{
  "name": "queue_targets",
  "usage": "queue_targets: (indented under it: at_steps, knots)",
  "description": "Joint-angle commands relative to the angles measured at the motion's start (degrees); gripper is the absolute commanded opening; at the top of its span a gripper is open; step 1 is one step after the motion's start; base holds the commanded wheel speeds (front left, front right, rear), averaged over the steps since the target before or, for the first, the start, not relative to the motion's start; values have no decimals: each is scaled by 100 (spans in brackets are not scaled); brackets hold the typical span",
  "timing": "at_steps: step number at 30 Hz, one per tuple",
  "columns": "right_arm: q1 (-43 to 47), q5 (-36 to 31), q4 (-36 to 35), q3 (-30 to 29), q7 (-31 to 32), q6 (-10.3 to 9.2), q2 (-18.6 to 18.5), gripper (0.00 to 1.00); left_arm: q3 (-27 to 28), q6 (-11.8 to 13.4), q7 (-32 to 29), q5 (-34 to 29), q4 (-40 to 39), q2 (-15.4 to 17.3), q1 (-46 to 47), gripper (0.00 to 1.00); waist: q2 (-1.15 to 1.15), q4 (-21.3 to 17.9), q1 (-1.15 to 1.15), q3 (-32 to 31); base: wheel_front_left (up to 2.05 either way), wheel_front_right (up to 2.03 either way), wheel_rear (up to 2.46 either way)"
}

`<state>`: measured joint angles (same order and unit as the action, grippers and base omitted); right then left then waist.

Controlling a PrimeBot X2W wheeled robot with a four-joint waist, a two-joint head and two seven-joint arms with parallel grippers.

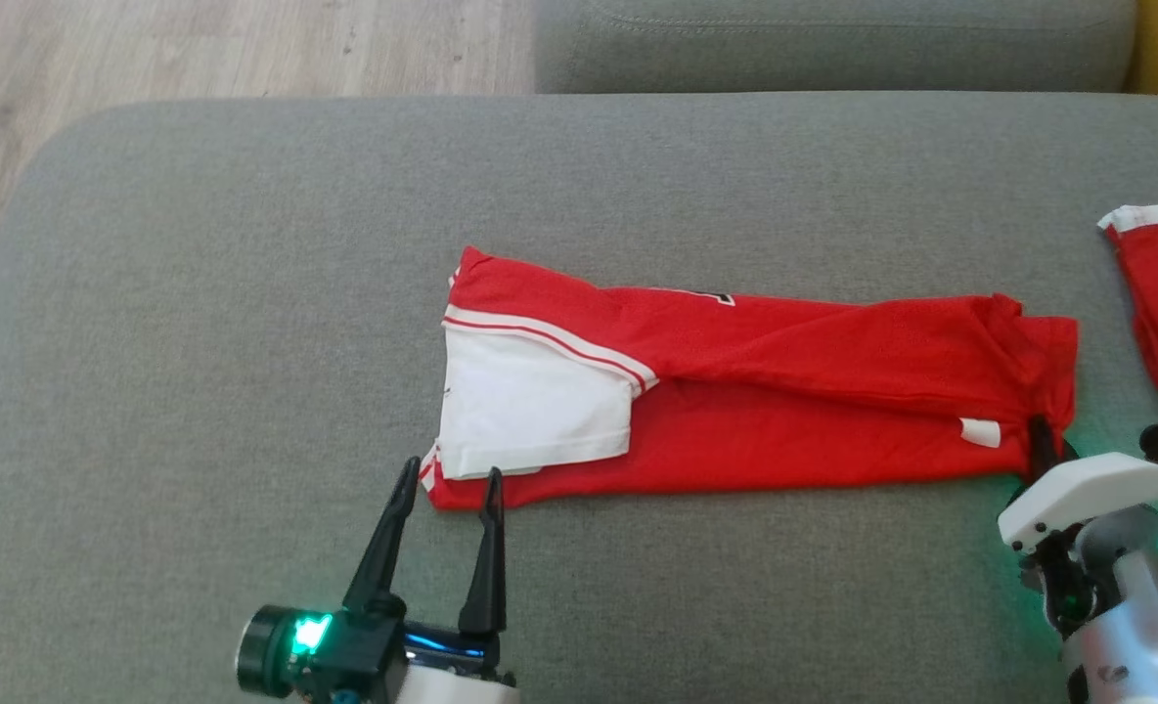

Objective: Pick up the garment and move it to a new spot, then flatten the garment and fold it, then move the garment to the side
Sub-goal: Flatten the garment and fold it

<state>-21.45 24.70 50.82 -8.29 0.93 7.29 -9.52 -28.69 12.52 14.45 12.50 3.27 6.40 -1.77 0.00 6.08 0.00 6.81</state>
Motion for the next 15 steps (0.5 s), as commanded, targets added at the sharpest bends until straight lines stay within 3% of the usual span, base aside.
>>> queue_targets:
  at_steps: [1, 5, 11, 15]
  knots:
    - [81, 110, -179, 170, -103, 20, 27, 0, 272, -46, 54, -81, -154, -70, 56, 100, 0, -52, 0, -47, 0, 0, 0]
    - [125, 310, -352, 192, -258, 20, -50, 0, 381, -147, 54, -153, -166, -113, 5, 100, 0, -132, 0, -131, 0, 0, 0]
    - [124, 599, -684, 71, -320, 20, -508, 0, 482, -269, 54, -261, -177, -168, -86, 100, 0, -234, 0, -224, 0, 0, 0]
    - [158, 1027, -1356, 188, -137, 20, -571, 0, 541, -340, 54, -307, -154, -198, -133, 100, 0, -251, 0, -296, 0, 0, 0]
